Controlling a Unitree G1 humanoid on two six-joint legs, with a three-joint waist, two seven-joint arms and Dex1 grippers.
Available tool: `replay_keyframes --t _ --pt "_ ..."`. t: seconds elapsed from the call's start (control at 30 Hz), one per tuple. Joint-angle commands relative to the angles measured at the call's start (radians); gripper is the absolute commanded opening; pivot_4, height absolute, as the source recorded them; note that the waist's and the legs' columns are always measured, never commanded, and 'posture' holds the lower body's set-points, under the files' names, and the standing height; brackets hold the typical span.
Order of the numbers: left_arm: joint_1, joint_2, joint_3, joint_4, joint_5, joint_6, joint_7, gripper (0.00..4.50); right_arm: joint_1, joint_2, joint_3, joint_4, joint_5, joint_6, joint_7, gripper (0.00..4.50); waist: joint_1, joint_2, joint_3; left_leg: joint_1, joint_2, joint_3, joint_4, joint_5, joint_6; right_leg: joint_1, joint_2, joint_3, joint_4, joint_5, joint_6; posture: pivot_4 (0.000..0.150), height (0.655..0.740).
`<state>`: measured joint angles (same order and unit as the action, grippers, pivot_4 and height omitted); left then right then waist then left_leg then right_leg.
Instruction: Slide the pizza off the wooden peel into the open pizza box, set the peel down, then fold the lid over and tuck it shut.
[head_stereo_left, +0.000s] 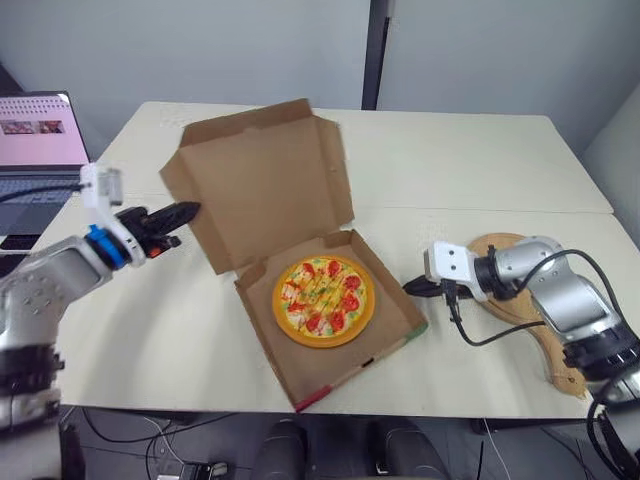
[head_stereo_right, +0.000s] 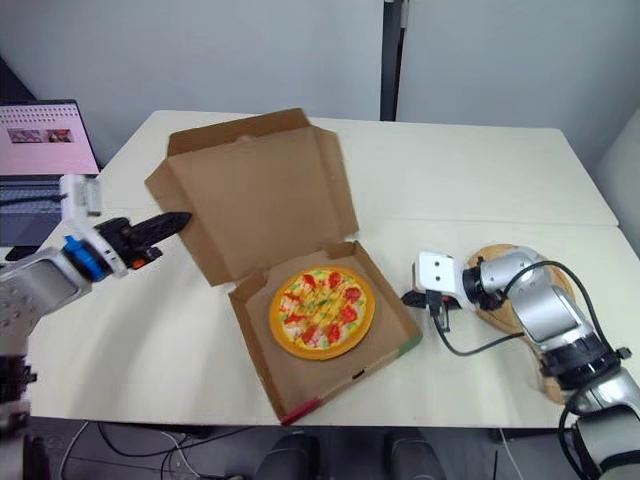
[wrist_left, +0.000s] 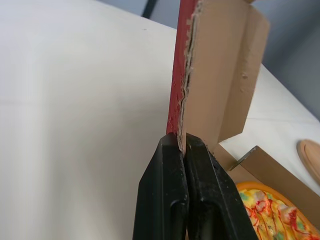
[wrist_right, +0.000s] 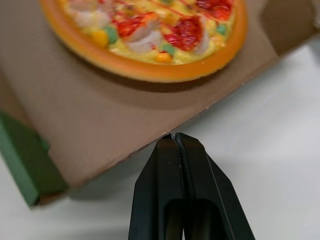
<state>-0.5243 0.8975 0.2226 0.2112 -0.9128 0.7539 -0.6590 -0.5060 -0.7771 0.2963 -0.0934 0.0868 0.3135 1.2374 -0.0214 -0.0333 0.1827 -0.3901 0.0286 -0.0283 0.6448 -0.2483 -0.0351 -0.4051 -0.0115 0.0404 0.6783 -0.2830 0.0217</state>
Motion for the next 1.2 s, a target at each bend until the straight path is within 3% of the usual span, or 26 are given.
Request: replay_keyframes --t 0.03,0.4,0.63,0.73,0.97,1.2 --pt "-0.129 -0.019 -0.089 0.072 0.131 -0.083 -0.141 0.0 0.05 -0.027 -0.025 -0.137 0.029 0.076 -0.009 0.06 0.0 0.0 0.0 0.0 0.0 0.0 0.0 0.0 0.0 0.0 0.0 0.0 0.0 0.0 0.0 0.15 0.74" --pt "-0.493 -0.192 -0.204 0.465 0.435 -0.355 -0.352 0.0 0.165 -0.002 -0.049 -0.415 0.114 0.342 -0.125 0.06 -0.009 -0.001 0.0 -0.004 0.0 0.0 0.001 0.0 0.0 -0.002 0.0 0.0 -0.001 -0.001 0.006 0.15 0.74" --pt "-0.53 -0.24 -0.193 0.567 0.535 -0.503 -0.392 0.0 0.131 0.052 -0.179 -0.345 0.102 0.371 -0.305 0.06 -0.01 -0.001 0.0 -0.004 0.0 0.0 0.001 0.0 0.0 -0.002 0.001 0.001 -0.001 0.0 0.006 0.15 0.74" --pt "-0.533 -0.25 -0.183 0.578 0.557 -0.541 -0.396 0.0 0.064 0.161 -0.293 -0.276 0.128 0.394 -0.452 0.57 -0.009 -0.001 0.001 -0.005 0.0 0.0 0.002 0.0 0.0 -0.002 0.0 0.001 -0.001 0.001 0.007 0.15 0.74" --pt "-0.529 -0.261 -0.165 0.573 0.583 -0.547 -0.416 0.0 -0.07 0.309 -0.387 -0.199 0.129 0.469 -0.686 3.0 -0.008 -0.001 0.001 -0.007 -0.001 -0.001 0.002 0.0 0.0 -0.005 0.0 0.001 0.001 0.003 0.004 0.15 0.74" --pt "-0.535 -0.269 -0.153 0.583 0.597 -0.547 -0.418 0.0 -0.184 0.402 -0.417 -0.183 0.218 0.556 -0.757 3.0 -0.009 -0.001 0.001 -0.009 -0.001 -0.001 0.001 0.0 0.0 -0.007 0.0 0.0 0.001 0.003 0.004 0.15 0.74"
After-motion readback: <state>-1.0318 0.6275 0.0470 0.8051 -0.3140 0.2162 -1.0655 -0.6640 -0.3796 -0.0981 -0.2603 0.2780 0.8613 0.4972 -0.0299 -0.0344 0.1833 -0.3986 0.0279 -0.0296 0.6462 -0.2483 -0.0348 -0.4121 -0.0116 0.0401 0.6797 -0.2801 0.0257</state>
